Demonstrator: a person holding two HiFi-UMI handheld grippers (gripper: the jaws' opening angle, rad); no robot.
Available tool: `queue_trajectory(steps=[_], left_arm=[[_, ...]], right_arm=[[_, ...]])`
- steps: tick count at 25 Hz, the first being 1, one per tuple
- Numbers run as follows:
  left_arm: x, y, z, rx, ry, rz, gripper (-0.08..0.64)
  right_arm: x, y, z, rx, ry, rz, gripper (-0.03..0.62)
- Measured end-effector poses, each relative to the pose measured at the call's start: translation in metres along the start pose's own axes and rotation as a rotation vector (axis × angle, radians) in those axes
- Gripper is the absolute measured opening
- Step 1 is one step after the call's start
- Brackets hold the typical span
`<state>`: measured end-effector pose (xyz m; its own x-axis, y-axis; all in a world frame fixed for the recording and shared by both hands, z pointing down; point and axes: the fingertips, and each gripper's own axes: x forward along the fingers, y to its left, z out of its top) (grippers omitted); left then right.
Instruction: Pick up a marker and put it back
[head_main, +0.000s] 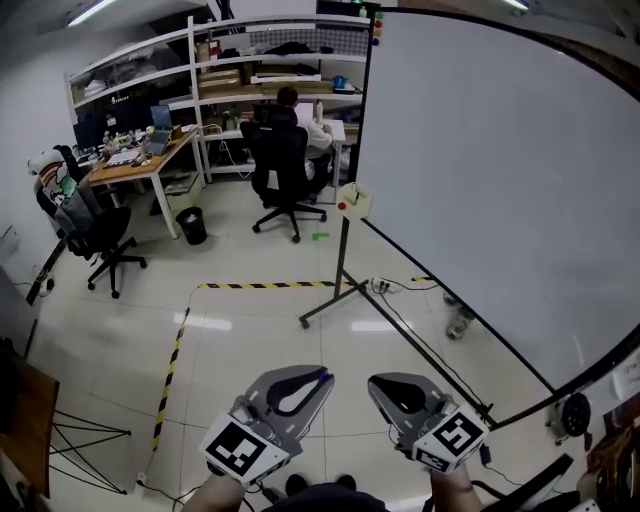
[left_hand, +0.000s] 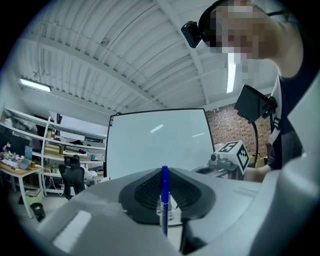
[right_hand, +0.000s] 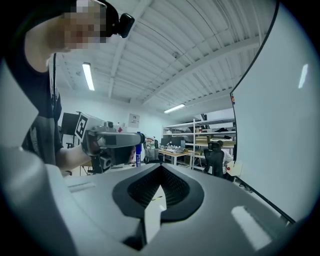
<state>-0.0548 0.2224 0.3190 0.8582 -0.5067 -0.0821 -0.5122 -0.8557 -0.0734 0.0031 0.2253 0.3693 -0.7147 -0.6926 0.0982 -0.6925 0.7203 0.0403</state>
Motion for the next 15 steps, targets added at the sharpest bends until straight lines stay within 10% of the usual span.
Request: queue_trajectory(steps=[15], left_arm=[[-0.005, -0.014, 0.013, 0.051, -0.009, 0.077, 0.041]], right_arm=[[-0.016, 0.010, 0.002, -0.009, -0.027, 0.051, 0.000]])
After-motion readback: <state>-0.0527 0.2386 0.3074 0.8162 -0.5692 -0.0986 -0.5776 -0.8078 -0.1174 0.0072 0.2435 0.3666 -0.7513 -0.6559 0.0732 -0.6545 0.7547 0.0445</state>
